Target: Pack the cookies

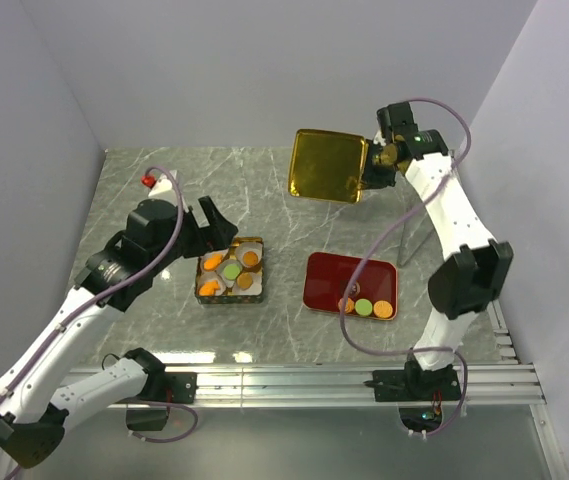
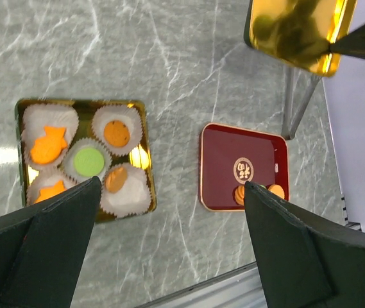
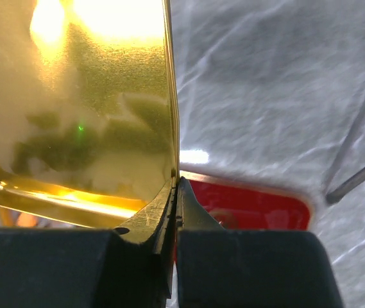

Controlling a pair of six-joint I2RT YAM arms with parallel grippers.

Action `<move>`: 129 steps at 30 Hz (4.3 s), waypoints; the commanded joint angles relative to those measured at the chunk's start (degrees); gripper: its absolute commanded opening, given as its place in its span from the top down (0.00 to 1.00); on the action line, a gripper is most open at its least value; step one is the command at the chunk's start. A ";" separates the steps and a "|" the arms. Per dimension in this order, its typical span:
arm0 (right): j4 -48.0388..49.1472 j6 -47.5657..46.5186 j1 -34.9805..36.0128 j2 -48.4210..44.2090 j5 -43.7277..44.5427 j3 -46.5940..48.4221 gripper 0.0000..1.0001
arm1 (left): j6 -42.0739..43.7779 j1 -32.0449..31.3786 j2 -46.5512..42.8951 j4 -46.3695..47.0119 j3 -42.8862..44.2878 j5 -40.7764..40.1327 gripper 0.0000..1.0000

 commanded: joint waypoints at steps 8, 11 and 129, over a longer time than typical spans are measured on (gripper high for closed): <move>1.94 9.93 9.85 -15.01 -5.48 -9.50 1.00 | 4.17 0.19 2.53 11.08 4.04 6.36 0.00; 1.42 11.69 12.75 -15.80 -5.92 -8.36 1.00 | 4.35 0.28 2.09 13.02 2.72 7.33 0.01; 3.36 23.85 8.37 6.43 -35.47 13.36 1.00 | 29.50 -35.67 0.06 -15.19 10.81 -33.54 0.01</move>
